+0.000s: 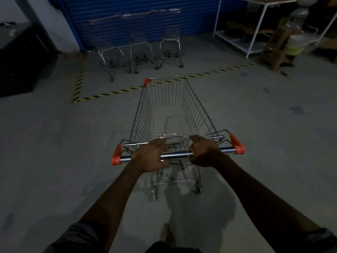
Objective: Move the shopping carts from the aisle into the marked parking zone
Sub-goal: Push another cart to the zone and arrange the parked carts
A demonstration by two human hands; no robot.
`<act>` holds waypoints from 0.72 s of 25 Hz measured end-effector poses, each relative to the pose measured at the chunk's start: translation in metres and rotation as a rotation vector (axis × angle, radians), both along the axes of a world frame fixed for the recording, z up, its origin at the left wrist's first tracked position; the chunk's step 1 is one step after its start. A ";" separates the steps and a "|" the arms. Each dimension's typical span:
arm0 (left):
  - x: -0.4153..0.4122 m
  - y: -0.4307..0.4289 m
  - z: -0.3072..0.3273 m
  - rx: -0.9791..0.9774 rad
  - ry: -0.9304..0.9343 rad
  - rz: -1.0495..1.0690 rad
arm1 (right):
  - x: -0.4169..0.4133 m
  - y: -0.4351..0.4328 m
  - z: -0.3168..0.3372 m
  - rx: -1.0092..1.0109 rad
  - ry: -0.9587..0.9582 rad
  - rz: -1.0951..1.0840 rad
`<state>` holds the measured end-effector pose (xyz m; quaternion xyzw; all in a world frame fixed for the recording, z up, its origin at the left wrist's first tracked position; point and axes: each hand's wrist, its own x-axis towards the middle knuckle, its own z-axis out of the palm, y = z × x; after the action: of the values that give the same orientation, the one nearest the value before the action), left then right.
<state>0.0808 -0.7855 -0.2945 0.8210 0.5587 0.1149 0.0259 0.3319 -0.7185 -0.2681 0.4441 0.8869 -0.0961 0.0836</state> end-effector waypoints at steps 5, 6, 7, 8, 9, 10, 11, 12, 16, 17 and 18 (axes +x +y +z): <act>-0.050 0.097 0.004 -0.075 -0.043 -0.004 | -0.045 0.089 -0.003 0.017 0.056 0.058; -0.059 0.115 0.005 -0.110 -0.032 0.004 | -0.054 0.102 0.000 0.014 0.055 0.023; -0.068 0.136 0.005 -0.135 -0.021 0.007 | -0.064 0.118 0.002 0.011 0.052 -0.005; -0.077 0.156 0.006 -0.142 -0.016 0.004 | -0.075 0.134 0.004 0.013 0.041 -0.023; -0.085 0.175 0.008 -0.148 -0.024 0.004 | -0.085 0.150 0.004 0.016 0.030 -0.039; -0.093 0.195 0.011 -0.157 -0.039 0.012 | -0.095 0.168 0.003 0.020 0.031 -0.056; -0.101 0.213 0.013 -0.169 -0.043 0.020 | -0.103 0.185 0.002 0.027 0.036 -0.074; -0.109 0.235 0.014 -0.184 -0.046 0.027 | -0.113 0.205 -0.002 0.040 0.041 -0.089; -0.141 0.317 0.014 -0.200 -0.053 0.062 | -0.146 0.280 -0.010 0.074 0.095 -0.165; -0.149 0.340 0.013 -0.197 -0.050 0.064 | -0.153 0.301 -0.010 0.073 0.100 -0.174; -0.155 0.360 0.012 -0.196 -0.047 0.063 | -0.159 0.321 -0.010 0.066 0.116 -0.180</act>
<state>-0.0747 -0.4252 -0.2827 0.7937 0.5919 0.0796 0.1154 0.1732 -0.3977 -0.2783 0.5184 0.8493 -0.0994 0.0085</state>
